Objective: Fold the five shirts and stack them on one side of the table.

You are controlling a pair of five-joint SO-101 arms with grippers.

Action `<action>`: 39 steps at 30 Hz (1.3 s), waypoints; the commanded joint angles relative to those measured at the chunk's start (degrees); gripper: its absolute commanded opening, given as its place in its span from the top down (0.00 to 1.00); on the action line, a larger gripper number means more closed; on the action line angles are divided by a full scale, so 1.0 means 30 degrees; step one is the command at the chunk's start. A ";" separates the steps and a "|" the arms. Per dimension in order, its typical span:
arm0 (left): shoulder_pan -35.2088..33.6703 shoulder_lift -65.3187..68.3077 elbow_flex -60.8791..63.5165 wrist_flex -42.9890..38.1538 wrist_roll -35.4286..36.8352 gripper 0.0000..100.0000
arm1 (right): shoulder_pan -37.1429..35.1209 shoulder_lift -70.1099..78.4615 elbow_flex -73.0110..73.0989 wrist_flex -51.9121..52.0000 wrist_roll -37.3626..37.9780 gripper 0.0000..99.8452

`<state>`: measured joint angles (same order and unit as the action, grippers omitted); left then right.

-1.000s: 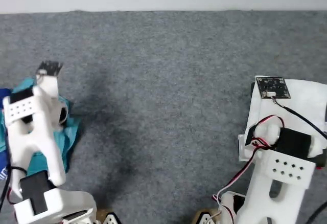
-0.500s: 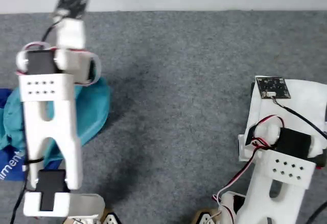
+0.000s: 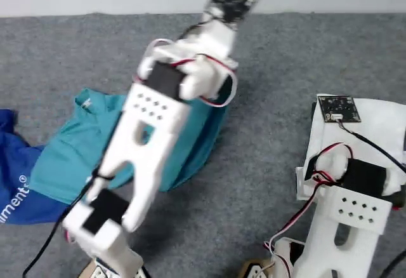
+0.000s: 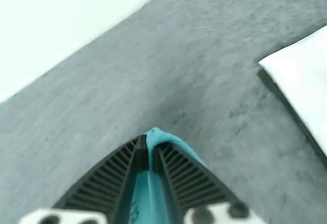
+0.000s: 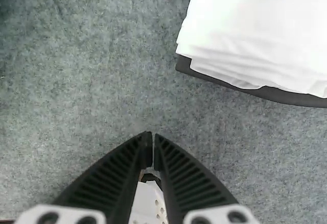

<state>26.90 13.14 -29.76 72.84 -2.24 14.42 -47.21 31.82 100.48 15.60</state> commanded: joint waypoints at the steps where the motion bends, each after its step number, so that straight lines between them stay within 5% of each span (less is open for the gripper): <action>1: 0.0410 0.2491 -0.3824 -0.0821 0.0234 0.98 | -0.0015 -0.0220 -0.0176 0.0747 -0.0176 0.99; 9: 0.0059 0.7150 -1.3201 0.4337 0.2051 0.81 | -0.0015 -0.0190 -0.0176 0.0718 -0.0176 0.99; 17: -0.1553 0.8117 -1.7744 0.9289 0.0879 0.81 | -0.0220 -0.0161 -0.0264 0.0073 -0.0205 0.99; 24: -0.6330 0.7092 -1.7714 0.9348 0.0791 0.81 | -0.5055 -0.0132 -0.0176 0.0689 -0.0205 0.99; 29: -0.9465 0.4630 -1.3817 0.9348 -0.0264 0.85 | -0.7370 -0.0132 -0.0176 0.0630 -0.0234 0.99; 39: -1.3802 -0.4689 0.2359 0.9289 -0.3077 0.86 | -0.7516 0.0015 -0.0147 0.0601 -0.0205 0.99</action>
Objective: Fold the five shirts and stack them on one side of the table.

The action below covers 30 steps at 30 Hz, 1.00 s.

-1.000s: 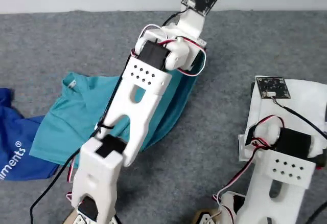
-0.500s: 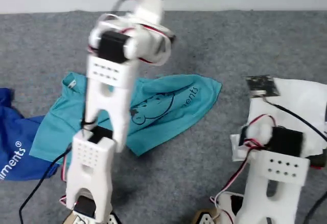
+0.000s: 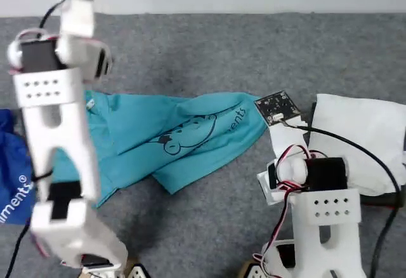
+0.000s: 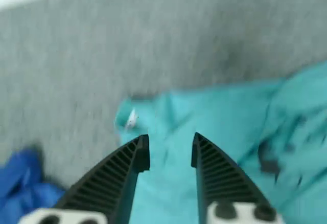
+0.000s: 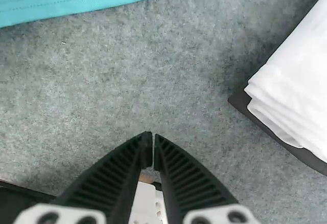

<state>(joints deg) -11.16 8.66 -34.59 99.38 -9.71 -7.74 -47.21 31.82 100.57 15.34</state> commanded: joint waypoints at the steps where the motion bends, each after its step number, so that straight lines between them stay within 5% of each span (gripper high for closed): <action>1: -0.1612 -0.3897 0.5172 0.0440 -0.0586 0.86 | -0.0366 0.0249 -0.0147 0.0601 -0.0117 0.99; 12: -0.7736 -0.6212 0.9773 0.0205 -0.0615 0.86 | -0.7311 0.5875 -0.1729 0.0601 -0.0117 0.95; 17: -0.9026 -0.6212 1.0711 0.0205 -0.0615 0.86 | -0.9714 0.9451 -0.4982 0.0571 -0.0293 0.83; 30: -1.2015 -0.6388 1.2234 0.0059 -0.0586 0.86 | -1.5751 1.9766 -1.3802 0.0571 -0.2315 0.84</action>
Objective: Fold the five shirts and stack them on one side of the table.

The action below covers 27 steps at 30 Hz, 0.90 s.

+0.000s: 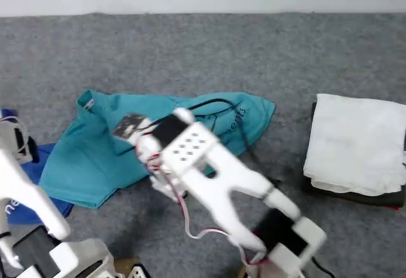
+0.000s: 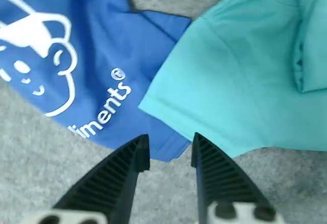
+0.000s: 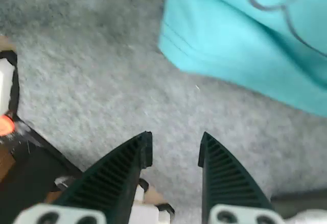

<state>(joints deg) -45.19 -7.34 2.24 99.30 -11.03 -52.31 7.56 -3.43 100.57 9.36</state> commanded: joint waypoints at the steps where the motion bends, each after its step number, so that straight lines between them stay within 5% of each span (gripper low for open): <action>1: -0.0938 -0.1055 -0.0044 0.0088 -0.0147 0.86 | -0.1011 0.2271 -0.2579 0.0571 -0.0322 0.84; 18: -0.2491 -0.0908 -0.0044 0.0088 -0.0117 0.86 | 0.0484 1.0095 -0.5187 -0.3531 -0.0264 0.85; 23: -0.2491 -0.0908 -0.0015 0.0059 -0.0117 0.86 | 0.2242 1.0418 -0.5158 -0.3678 -0.0117 0.99; 27: -0.2491 -0.0908 -0.0015 -0.0205 -0.0117 0.86 | 0.3590 1.0242 -0.5245 -0.2681 0.0733 0.99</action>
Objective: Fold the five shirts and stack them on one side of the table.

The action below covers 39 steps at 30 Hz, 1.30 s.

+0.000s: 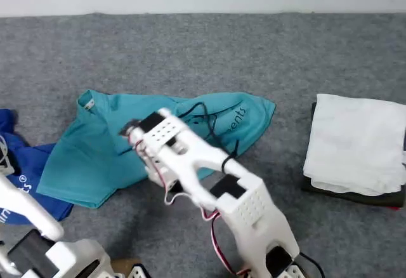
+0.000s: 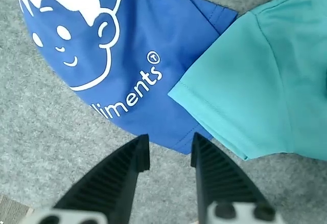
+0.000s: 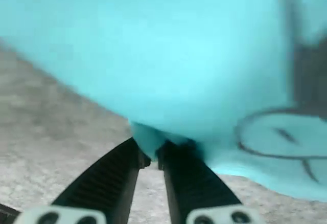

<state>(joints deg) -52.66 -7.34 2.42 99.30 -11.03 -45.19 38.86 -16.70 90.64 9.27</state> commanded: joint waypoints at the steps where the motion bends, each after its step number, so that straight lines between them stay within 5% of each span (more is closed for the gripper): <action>1: 0.0000 -0.0908 -0.0073 -0.0205 -0.0117 0.86 | 0.1421 -0.0454 -0.0821 0.1040 0.1055 0.99; 9: 0.0029 -0.0908 -0.0073 -0.0205 -0.0117 0.86 | 0.3355 -0.4996 0.0059 0.4147 0.4220 0.99; 22: 0.0205 -0.1055 -0.0103 -0.0059 -0.0703 0.86 | 0.8161 -1.3612 1.1487 0.4088 1.0872 0.99; 30: 0.1289 -0.1084 -0.0103 0.0234 -0.0821 0.86 | 1.2821 -1.5897 0.8674 0.4059 1.3978 0.99; 39: 0.2110 -0.1084 -0.0073 0.0440 -0.1114 0.86 | 1.3846 -1.6161 0.3780 0.4088 1.5736 0.99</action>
<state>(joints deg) -47.47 -7.34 2.42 99.30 -13.14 -4.48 -6.86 -2.11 100.48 55.69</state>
